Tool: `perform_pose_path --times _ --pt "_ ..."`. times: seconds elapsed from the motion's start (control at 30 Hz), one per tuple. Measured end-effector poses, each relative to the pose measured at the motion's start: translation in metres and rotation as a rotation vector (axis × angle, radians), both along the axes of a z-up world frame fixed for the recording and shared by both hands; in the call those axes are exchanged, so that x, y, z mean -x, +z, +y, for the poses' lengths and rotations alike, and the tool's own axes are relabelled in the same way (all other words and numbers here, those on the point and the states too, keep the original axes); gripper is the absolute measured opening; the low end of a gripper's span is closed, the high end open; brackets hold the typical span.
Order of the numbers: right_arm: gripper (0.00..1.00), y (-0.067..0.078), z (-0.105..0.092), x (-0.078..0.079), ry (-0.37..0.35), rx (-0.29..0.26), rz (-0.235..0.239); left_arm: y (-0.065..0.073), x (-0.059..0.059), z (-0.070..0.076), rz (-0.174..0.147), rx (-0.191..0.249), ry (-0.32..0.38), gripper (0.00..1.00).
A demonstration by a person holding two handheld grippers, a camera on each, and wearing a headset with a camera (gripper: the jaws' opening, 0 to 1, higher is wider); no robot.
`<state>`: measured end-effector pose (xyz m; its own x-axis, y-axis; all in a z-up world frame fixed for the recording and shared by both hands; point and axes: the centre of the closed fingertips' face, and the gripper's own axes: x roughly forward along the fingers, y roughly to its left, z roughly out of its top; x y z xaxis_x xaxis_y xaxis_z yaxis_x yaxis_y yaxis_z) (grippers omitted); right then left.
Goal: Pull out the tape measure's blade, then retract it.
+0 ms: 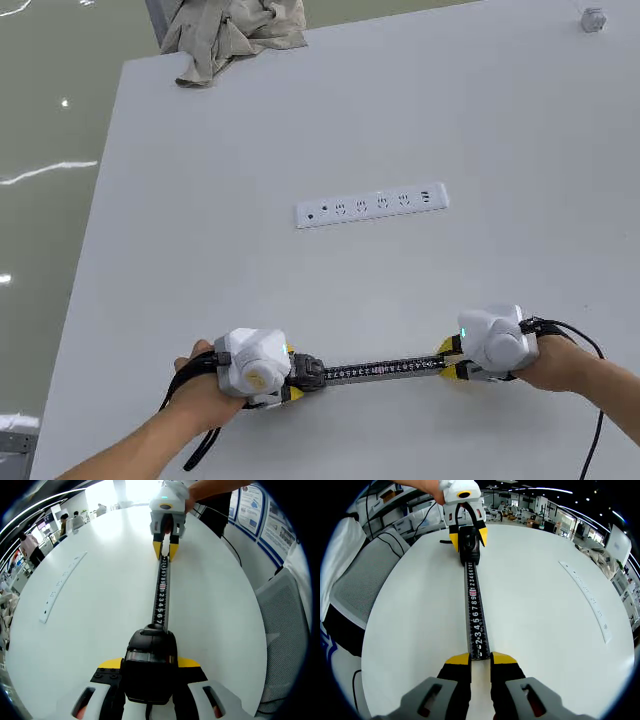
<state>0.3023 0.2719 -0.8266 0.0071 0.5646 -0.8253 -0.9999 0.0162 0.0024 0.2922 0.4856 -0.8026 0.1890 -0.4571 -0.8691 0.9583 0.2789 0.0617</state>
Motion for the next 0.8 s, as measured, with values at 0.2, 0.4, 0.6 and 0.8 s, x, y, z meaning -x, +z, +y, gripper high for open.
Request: perform_pose_path --times 0.2,0.4,0.6,0.8 --pt "0.13 0.002 -0.006 -0.001 0.002 0.003 -0.002 -0.001 0.0 0.0 -0.002 0.001 0.002 0.34" --pt "0.13 0.002 -0.012 -0.002 0.0 0.005 -0.004 0.001 0.0 -0.001 -0.001 0.0 0.004 0.34" --pt "0.13 0.001 -0.018 -0.003 -0.007 0.008 -0.001 0.0 0.0 0.0 -0.001 -0.001 0.006 0.34" --pt "0.13 0.001 -0.024 -0.003 -0.013 0.013 -0.002 0.0 0.0 0.0 0.0 -0.003 0.005 0.34"
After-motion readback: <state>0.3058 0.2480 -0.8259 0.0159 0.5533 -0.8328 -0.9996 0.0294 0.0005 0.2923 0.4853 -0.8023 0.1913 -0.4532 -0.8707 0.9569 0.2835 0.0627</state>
